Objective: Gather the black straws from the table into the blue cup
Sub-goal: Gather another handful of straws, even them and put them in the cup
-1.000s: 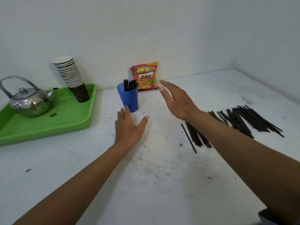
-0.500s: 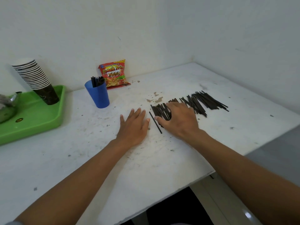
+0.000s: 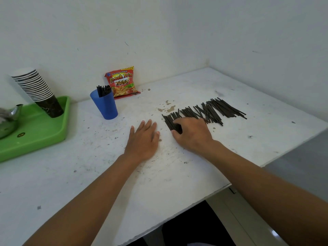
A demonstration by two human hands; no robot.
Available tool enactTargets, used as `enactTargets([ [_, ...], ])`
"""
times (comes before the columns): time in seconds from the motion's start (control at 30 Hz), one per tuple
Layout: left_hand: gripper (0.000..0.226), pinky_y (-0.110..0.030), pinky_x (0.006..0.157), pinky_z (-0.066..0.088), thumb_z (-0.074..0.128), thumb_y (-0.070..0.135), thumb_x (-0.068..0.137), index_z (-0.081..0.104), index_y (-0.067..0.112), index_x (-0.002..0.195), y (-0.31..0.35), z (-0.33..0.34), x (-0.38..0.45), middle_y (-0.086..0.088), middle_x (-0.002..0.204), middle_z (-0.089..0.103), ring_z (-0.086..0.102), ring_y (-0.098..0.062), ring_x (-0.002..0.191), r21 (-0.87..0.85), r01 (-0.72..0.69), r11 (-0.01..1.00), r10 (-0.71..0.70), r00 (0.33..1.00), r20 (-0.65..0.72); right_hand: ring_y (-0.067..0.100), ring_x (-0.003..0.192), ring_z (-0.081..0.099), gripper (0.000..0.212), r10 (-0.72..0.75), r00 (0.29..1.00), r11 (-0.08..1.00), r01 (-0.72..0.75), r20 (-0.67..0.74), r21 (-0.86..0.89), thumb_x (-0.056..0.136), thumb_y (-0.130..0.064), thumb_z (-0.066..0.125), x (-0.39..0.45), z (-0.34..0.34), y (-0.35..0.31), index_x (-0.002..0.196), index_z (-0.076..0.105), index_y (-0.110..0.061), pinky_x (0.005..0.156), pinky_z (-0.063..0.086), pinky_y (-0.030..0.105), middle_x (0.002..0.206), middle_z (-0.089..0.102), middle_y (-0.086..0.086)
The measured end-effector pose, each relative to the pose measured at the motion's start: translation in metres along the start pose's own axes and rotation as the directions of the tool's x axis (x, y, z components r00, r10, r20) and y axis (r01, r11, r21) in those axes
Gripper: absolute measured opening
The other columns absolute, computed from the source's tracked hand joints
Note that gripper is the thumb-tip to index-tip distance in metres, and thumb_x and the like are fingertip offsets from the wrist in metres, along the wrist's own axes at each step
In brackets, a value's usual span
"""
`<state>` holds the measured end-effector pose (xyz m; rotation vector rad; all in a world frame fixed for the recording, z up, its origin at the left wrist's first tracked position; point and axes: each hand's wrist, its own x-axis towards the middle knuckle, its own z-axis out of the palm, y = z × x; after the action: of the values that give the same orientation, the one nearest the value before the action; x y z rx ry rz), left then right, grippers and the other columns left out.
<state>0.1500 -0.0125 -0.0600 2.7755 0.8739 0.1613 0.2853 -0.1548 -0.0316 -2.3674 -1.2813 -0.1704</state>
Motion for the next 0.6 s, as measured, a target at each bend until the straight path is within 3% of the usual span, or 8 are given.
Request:
enactTargets([
  [0.17,0.057,-0.047,0.126,-0.002,0.018,0.044,0.109,0.021,0.026,0.163,-0.001,0.002,0.000,0.003,0.172,0.013,0.003,-0.017,0.159,-0.005,0.008,1.000,-0.008,1.000,-0.018,0.018,0.105,0.064,0.058,0.097,0.993,0.992,-0.092,0.068,-0.083,0.082,-0.069,0.061,0.003,-0.002,-0.005,0.122,0.064,-0.027,0.098,0.040,0.042,0.107,0.071,-0.008],
  [0.3,0.057,-0.047,0.128,0.002,0.021,0.044,0.108,0.023,0.026,0.162,-0.003,0.000,0.001,0.004,0.172,0.015,0.005,-0.017,0.159,-0.021,-0.007,1.000,0.007,1.000,-0.013,0.019,0.094,0.066,0.026,0.081,0.992,0.995,-0.074,0.094,-0.073,0.093,-0.047,0.062,0.008,-0.004,-0.011,0.110,0.070,-0.029,0.093,0.046,0.039,0.095,0.073,-0.007],
  [0.43,0.059,-0.046,0.127,0.006,0.026,0.049,0.107,0.025,0.027,0.162,-0.013,-0.006,0.001,0.002,0.172,0.017,0.008,-0.018,0.159,-0.025,-0.006,1.000,0.006,1.000,-0.006,0.023,0.087,0.065,0.025,0.144,0.978,0.990,-0.144,0.150,-0.011,0.090,-0.034,0.066,0.014,-0.007,-0.014,0.109,0.068,-0.019,0.075,0.058,0.037,0.097,0.069,-0.002],
  [0.53,0.064,-0.051,0.127,0.005,0.025,0.058,0.105,0.022,0.029,0.162,-0.024,-0.008,-0.001,0.002,0.172,0.014,0.006,-0.019,0.159,0.031,0.048,0.998,-0.048,0.999,-0.012,0.023,0.082,0.058,0.034,0.192,0.967,0.981,-0.184,0.165,-0.063,0.085,-0.049,0.070,0.025,-0.007,-0.022,0.095,0.058,-0.018,0.064,0.047,0.031,0.089,0.060,-0.001],
  [0.6,0.067,-0.052,0.127,0.003,0.023,0.061,0.104,0.021,0.030,0.162,-0.027,-0.006,-0.003,0.003,0.172,0.012,0.005,-0.019,0.159,0.049,0.064,0.997,-0.063,0.998,-0.018,0.023,0.078,0.059,0.035,0.208,0.964,0.978,-0.200,0.165,-0.065,0.086,-0.044,0.072,0.034,-0.005,-0.027,0.085,0.053,-0.015,0.058,0.041,0.029,0.081,0.056,-0.001],
])
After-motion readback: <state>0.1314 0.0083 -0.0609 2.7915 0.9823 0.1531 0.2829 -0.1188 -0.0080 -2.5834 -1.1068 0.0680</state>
